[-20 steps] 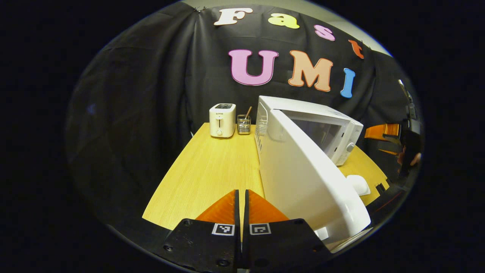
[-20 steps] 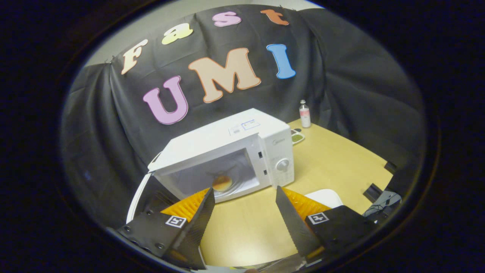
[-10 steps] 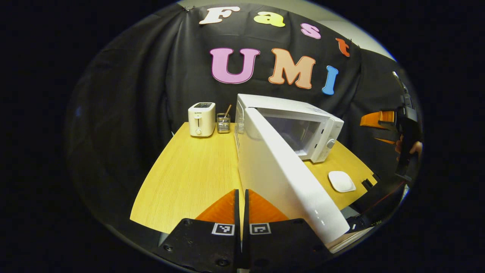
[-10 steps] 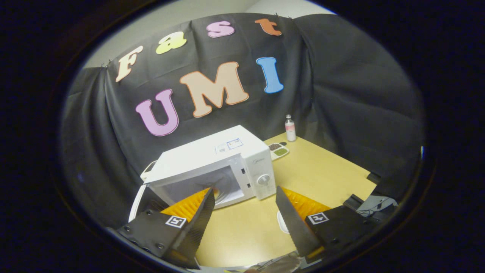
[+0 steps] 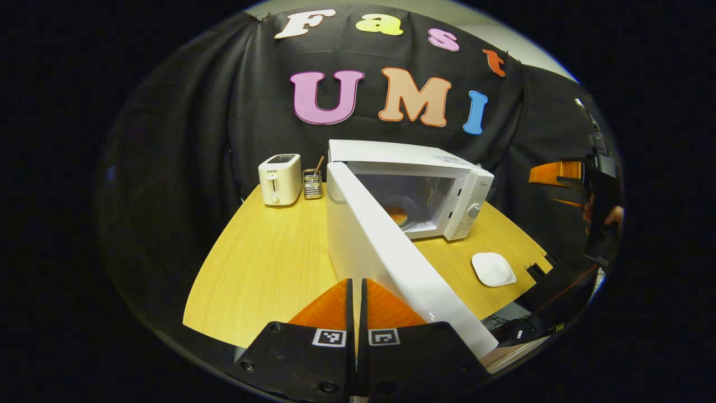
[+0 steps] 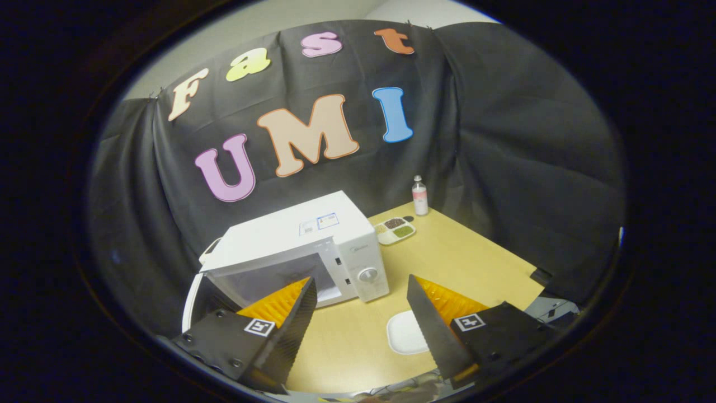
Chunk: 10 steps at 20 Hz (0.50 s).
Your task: Open the microwave oven with the left hand, put the food in, and close the microwave oven.
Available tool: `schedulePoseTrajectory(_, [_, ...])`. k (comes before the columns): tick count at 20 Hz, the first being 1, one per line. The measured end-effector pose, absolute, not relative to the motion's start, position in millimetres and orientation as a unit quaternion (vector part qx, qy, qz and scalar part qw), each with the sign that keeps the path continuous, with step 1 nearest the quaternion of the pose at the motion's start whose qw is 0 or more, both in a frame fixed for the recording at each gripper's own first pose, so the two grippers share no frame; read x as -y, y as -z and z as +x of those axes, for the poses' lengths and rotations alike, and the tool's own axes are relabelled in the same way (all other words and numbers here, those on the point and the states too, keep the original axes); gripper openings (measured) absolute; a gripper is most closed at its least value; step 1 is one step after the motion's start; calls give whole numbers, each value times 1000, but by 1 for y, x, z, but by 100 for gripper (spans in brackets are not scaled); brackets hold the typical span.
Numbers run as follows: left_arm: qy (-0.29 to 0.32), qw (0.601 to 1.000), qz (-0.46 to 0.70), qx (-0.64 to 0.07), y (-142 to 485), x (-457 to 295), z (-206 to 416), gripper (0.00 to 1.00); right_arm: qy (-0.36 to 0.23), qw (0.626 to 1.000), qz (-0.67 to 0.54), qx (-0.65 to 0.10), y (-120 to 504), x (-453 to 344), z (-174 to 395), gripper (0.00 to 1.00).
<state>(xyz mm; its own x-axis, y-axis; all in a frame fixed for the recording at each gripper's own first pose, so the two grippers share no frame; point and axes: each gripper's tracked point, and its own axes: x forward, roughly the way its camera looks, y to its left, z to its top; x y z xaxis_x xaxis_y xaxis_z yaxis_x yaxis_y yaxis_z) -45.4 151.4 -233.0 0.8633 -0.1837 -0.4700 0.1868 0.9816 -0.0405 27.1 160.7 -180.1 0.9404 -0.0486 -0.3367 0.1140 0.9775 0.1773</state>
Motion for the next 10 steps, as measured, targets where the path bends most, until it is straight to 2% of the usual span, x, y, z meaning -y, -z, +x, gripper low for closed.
schedulePoseTrajectory(10, [63,970,-5,-236,228,-55,-31,0,-29,982,68,-175,171,-97,68,100])
